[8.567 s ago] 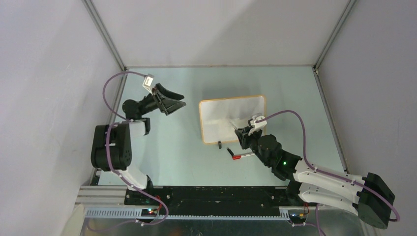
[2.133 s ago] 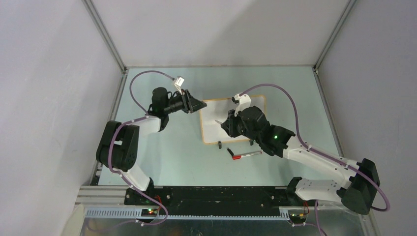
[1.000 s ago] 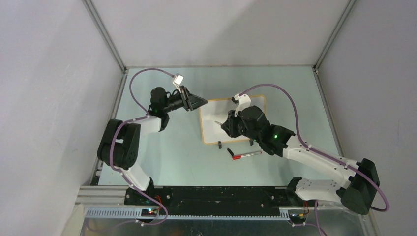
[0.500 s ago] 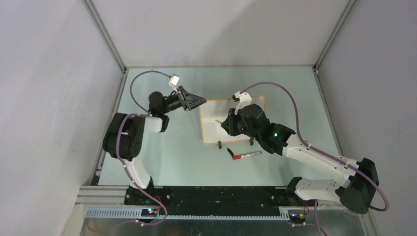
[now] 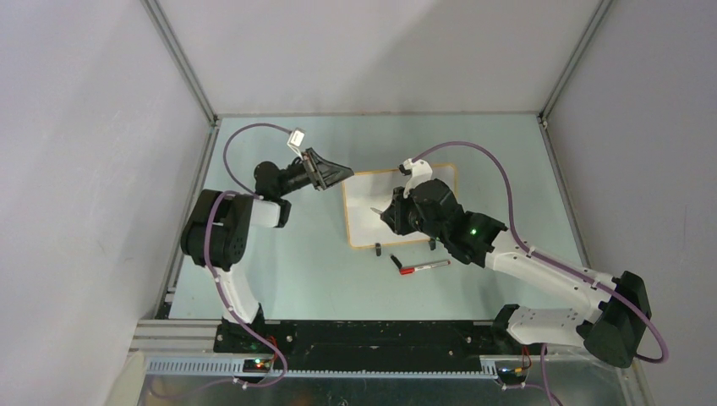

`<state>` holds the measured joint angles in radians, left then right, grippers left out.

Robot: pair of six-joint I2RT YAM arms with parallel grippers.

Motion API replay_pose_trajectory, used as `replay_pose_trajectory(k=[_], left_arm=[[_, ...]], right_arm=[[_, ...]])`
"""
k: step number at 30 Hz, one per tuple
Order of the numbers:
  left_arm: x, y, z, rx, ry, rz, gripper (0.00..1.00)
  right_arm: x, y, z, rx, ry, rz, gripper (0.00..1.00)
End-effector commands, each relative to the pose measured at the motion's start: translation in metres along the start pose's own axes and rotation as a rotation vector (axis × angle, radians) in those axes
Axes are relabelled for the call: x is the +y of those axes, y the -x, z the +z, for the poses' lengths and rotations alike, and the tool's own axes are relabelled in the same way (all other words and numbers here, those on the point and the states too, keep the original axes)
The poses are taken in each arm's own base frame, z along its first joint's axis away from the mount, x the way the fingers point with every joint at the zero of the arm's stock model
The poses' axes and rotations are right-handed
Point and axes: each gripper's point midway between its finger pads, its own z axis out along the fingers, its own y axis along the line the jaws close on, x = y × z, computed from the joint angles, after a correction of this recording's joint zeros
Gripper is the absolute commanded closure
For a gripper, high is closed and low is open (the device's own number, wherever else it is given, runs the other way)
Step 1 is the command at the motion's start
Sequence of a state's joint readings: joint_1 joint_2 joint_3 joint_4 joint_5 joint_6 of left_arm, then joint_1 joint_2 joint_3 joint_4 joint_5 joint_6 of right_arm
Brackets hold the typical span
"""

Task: Write a sentence on the whiteboard
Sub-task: Hold the whiteboard at the center of the board.

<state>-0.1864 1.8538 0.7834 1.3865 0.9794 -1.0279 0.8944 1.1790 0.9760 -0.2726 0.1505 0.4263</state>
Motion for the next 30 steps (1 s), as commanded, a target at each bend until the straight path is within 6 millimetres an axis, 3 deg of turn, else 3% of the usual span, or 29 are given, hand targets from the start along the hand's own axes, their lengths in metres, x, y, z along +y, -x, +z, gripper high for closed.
replay_pose_trajectory(k=[1,5,11,22,30], left_arm=[[0.000,0.008,0.002,-0.001,0.027,0.074,0.60],[0.012,0.001,0.003,0.043,0.106,0.095,0.59],[0.004,0.000,0.007,0.054,0.072,0.084,0.73],[0.007,-0.002,0.007,0.066,0.083,0.082,0.76],[0.014,-0.003,0.004,0.081,0.133,0.090,0.99]], right_arm=[[0.008,0.023,-0.004,-0.058,0.015,0.014,1.00],[0.008,0.023,-0.003,-0.057,0.016,0.009,1.00],[0.009,0.025,-0.004,-0.063,0.022,0.008,1.00],[0.007,0.025,-0.004,-0.063,0.014,0.010,1.00],[0.011,0.032,0.002,-0.068,0.025,0.021,1.00]])
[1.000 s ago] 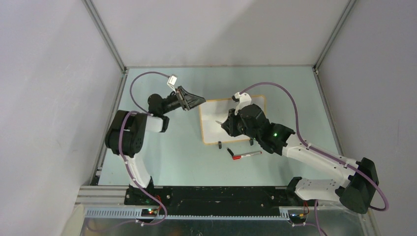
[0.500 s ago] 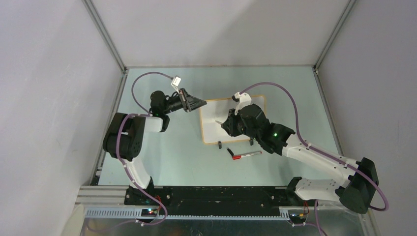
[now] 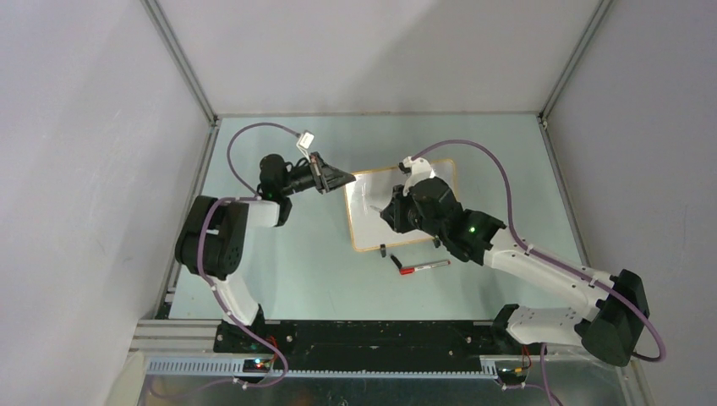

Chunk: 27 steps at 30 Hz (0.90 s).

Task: Write a sentence on the whiteboard
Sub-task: Hold the whiteboard at the center of the board.

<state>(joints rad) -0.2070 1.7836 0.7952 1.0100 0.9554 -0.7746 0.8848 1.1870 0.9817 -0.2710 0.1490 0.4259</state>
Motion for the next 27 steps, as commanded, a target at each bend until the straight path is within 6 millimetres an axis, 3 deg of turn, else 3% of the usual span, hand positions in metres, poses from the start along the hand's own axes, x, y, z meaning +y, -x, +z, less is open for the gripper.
replay_pose_trajectory(k=[1,24,27], left_arm=[[-0.008,0.019,0.002,-0.024,0.008,0.080,1.00],[0.001,0.008,0.007,0.033,0.085,0.133,0.99],[0.002,0.008,0.007,0.037,0.102,0.142,0.99]], right_arm=[[0.014,0.030,0.001,-0.065,0.030,0.018,1.00],[0.006,0.045,-0.006,-0.110,-0.034,0.018,1.00],[0.003,0.044,-0.010,-0.098,-0.033,0.078,1.00]])
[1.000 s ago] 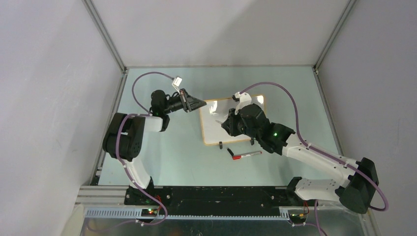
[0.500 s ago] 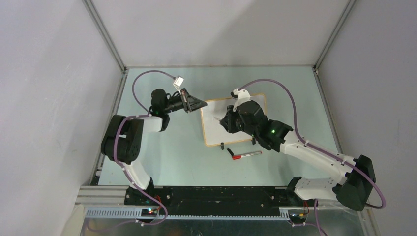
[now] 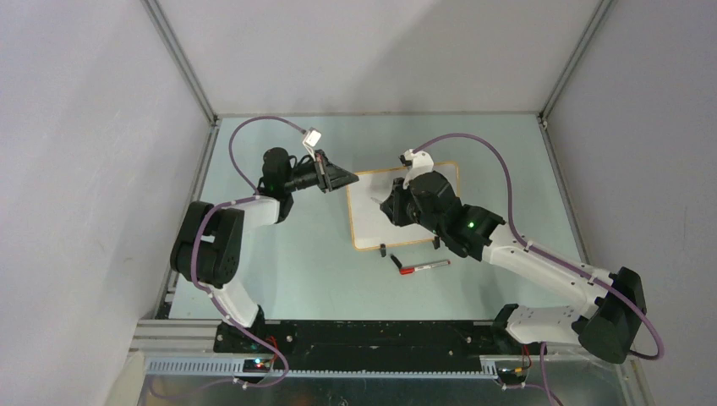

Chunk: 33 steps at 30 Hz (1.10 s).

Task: Write a sentence on the whiteboard
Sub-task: Hold the whiteboard at the center of the board.

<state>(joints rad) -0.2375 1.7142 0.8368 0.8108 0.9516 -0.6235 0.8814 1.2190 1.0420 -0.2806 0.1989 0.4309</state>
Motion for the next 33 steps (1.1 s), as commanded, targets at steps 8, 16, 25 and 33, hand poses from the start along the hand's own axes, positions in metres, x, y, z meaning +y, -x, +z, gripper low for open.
replay_pose_trajectory(k=[8,16,25,33], left_arm=[[0.013,0.010,0.000,-0.026,0.108,0.069,0.98],[0.011,0.011,0.000,-0.036,0.113,0.073,0.97],[0.011,0.011,-0.001,-0.039,0.121,0.075,0.95],[0.011,0.011,0.000,-0.043,0.116,0.081,0.96]], right_arm=[[-0.002,0.030,-0.025,-0.103,-0.036,0.073,1.00],[0.005,0.025,-0.026,-0.077,0.001,0.069,1.00],[0.007,0.023,-0.022,-0.072,0.005,0.032,1.00],[0.009,0.019,-0.008,-0.072,-0.003,-0.024,1.00]])
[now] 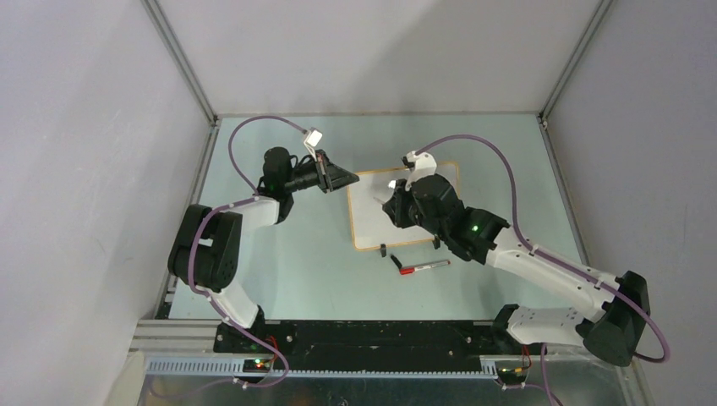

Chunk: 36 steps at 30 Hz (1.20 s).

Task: Write a sentence on the whiteboard

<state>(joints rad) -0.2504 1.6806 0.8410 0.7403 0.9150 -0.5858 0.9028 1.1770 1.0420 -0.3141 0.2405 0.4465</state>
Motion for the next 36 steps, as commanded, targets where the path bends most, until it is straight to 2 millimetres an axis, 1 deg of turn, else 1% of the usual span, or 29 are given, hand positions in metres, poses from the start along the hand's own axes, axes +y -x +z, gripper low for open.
replay_pose_trajectory(k=[1,5,12,23,26,36], left_arm=[[0.014,0.009,-0.001,-0.047,0.084,0.065,0.96],[0.014,0.008,0.000,-0.047,0.080,0.064,0.96],[0.015,0.007,0.000,-0.044,0.079,0.063,0.96],[0.018,0.005,0.001,-0.039,0.079,0.068,0.96],[0.020,0.002,0.002,-0.034,0.079,0.073,0.96],[0.032,-0.009,0.006,-0.017,0.067,0.085,0.95]], right_arm=[[0.010,0.016,0.007,-0.059,0.014,-0.035,1.00],[0.012,0.016,0.012,-0.065,0.014,-0.055,1.00],[0.009,0.016,0.024,-0.061,-0.011,-0.085,1.00],[0.005,0.023,0.042,-0.047,-0.035,-0.095,1.00],[0.003,0.027,0.045,-0.047,-0.042,-0.094,1.00],[0.003,0.029,0.048,-0.050,-0.031,-0.093,1.00]])
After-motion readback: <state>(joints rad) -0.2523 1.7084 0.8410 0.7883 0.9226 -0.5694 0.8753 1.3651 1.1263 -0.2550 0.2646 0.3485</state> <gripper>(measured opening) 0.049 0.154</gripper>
